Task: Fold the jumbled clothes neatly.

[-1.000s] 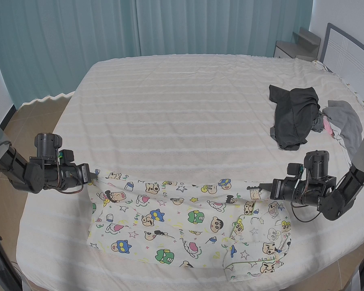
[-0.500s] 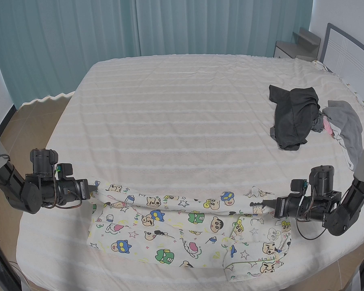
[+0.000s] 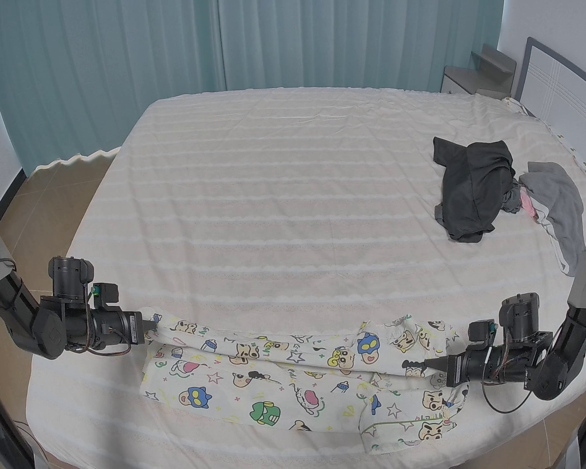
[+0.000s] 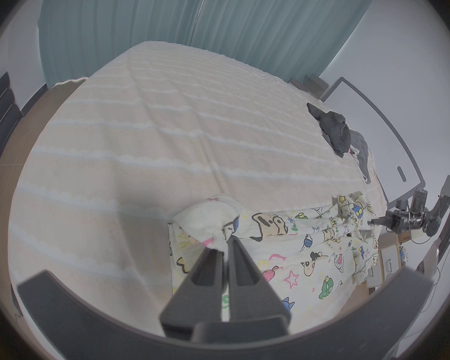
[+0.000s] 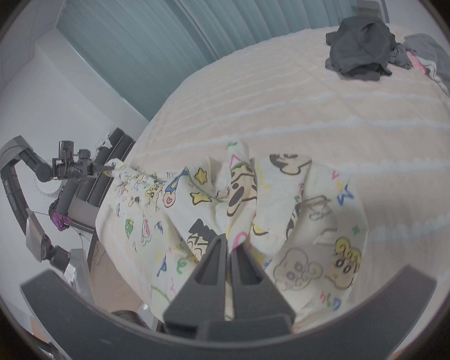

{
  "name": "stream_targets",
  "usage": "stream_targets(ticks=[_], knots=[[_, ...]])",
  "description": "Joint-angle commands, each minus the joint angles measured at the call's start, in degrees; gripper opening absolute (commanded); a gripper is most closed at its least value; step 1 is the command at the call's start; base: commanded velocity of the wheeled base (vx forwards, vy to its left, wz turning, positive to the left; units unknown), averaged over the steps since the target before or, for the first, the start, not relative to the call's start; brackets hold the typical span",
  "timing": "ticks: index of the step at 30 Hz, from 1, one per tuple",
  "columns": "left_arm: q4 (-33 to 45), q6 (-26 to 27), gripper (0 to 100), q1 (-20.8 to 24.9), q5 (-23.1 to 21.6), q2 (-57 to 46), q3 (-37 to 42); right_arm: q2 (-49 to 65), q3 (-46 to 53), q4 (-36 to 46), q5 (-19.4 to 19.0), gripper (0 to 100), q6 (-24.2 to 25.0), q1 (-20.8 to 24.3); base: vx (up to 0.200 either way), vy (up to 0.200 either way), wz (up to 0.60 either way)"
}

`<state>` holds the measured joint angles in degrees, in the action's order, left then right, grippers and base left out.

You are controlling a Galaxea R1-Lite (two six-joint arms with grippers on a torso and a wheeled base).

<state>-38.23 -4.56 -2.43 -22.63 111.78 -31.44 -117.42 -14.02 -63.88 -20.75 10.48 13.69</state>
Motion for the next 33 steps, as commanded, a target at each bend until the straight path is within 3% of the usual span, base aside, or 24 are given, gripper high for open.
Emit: stream_targets(ticks=[1,16,17,23,28,30,31,33], knots=[[0.0,-0.1,0,0.1,0.0,1.1,0.5,-2.5,2.2,-0.8,0.1,0,-0.1,0.7,0.000,0.000,0.00],[0.2,-0.2,0,0.5,0.0,3.1,1.8,-9.1,6.9,-10.9,0.3,0,0.4,0.9,0.000,0.000,0.00],[0.2,-0.2,100,0.7,0.0,3.1,1.8,-9.1,7.2,-10.9,0.3,100,0.3,1.0,0.000,0.000,0.00],[-0.1,-0.5,100,1.1,0.0,3.2,2.2,-8.6,8.4,-11.1,0.4,100,0.4,0.8,0.000,0.000,0.00],[-0.1,-1.1,100,0.6,0.0,2.5,2.3,-8.3,11.1,-15.8,0.5,100,0.7,-0.2,0.000,0.000,0.00],[-0.3,-4.9,100,-1.4,0.0,-1.1,2.7,-8.1,14.0,-23.5,0.6,100,2.6,-2.1,0.000,0.000,0.00],[-0.3,-5.2,100,-1.5,0.0,-1.3,2.7,-8.0,14.0,-23.8,0.6,100,2.8,-2.2,0.000,0.000,0.00],[-0.4,-10.8,100,-3.0,-0.3,-4.8,2.3,-5.4,14.0,-26.0,1.9,100,5.9,-4.3,0.000,0.000,0.00]])
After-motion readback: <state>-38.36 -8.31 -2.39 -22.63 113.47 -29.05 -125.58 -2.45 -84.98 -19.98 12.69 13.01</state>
